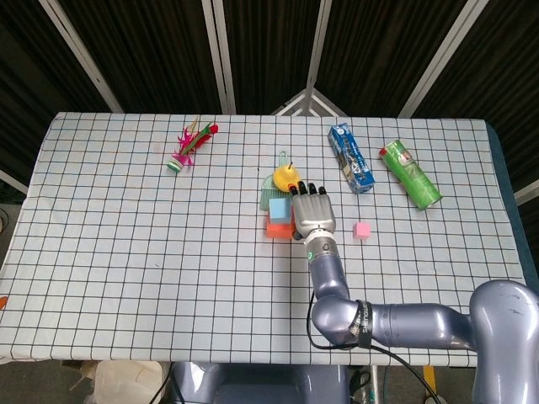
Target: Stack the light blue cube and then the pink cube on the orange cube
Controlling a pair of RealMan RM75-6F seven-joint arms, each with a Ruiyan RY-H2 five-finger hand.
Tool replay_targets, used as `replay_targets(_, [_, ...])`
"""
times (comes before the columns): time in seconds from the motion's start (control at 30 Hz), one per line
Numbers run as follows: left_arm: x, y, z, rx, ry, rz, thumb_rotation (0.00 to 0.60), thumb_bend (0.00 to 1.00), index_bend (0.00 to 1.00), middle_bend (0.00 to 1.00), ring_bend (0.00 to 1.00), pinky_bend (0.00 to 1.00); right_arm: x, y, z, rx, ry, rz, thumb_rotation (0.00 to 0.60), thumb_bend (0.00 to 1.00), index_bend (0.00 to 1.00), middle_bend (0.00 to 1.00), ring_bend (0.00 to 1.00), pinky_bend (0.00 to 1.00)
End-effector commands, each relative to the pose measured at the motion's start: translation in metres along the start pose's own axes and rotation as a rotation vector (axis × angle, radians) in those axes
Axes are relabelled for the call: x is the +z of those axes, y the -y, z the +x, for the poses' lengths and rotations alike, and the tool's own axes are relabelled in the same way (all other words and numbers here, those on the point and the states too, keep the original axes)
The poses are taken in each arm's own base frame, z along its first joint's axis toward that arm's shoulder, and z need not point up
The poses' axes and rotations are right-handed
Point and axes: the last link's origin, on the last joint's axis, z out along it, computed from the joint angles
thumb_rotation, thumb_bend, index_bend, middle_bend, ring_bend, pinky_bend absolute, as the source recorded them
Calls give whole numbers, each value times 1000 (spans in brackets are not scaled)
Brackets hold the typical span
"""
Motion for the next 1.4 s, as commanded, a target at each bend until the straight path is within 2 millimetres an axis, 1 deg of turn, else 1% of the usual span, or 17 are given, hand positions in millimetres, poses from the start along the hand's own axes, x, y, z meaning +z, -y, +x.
replay_targets(0.03, [0, 0, 0, 0, 0, -1, 600, 156, 121, 0, 0, 0, -7, -13, 5, -27, 12, -32, 600, 519, 0, 57, 25, 92])
replay_targets(0.1, [0, 0, 0, 2, 2, -1, 600, 156, 125, 0, 0, 0, -9, -21, 8, -32, 4, -44, 600, 509, 0, 57, 25, 92])
replay_targets(0.23, [-1, 0, -1, 6, 6, 1, 600, 156, 134, 0, 0, 0, -15, -40, 6, -50, -10, -61, 600, 435, 0, 57, 24, 92])
replay_targets(0.4, [-2, -2, -2, 10, 4, -1, 600, 156, 134, 0, 0, 0, -20, -67, 2, -42, -16, -73, 600, 346, 0, 58, 24, 92])
replay_targets(0.47, [-2, -3, -2, 11, 3, 0, 600, 157, 134, 0, 0, 0, -22, -75, -1, -45, -12, -79, 600, 314, 0, 57, 24, 92])
replay_targets(0.6, [-2, -4, -3, 15, 1, 0, 600, 156, 134, 0, 0, 0, -24, -89, -8, -32, 1, -81, 600, 288, 0, 57, 24, 92])
replay_targets(0.7, [-2, -5, -3, 18, 1, -3, 600, 156, 134, 0, 0, 0, -23, -94, -14, -27, 0, -69, 600, 288, 0, 57, 24, 92])
replay_targets(0.73, [-3, -5, -3, 20, 1, -3, 600, 156, 134, 0, 0, 0, -22, -96, -17, -27, 1, -62, 600, 288, 14, 57, 24, 92])
replay_targets(0.83, [-3, -5, -3, 23, -3, 2, 600, 156, 134, 0, 0, 0, -18, -104, -26, -9, 13, -51, 600, 287, 124, 57, 25, 92])
replay_targets(0.87, [-3, -5, -3, 23, -4, 3, 600, 156, 134, 0, 0, 0, -16, -105, -28, 3, 15, -51, 600, 287, 144, 58, 24, 92])
replay_targets(0.97, [-4, -4, -3, 25, -6, 8, 600, 156, 134, 0, 0, 0, -8, -113, -35, 16, 26, -57, 600, 286, 168, 58, 24, 92])
replay_targets(1.13, [-3, -4, -3, 31, -6, 14, 600, 156, 134, 0, 0, 0, 3, -120, -41, 14, 38, -66, 600, 286, 220, 58, 24, 92])
replay_targets(1.4, [-2, -4, -5, 43, -7, 32, 600, 156, 137, 0, 0, 0, 15, -127, -44, 4, 53, -75, 600, 286, 245, 58, 24, 92])
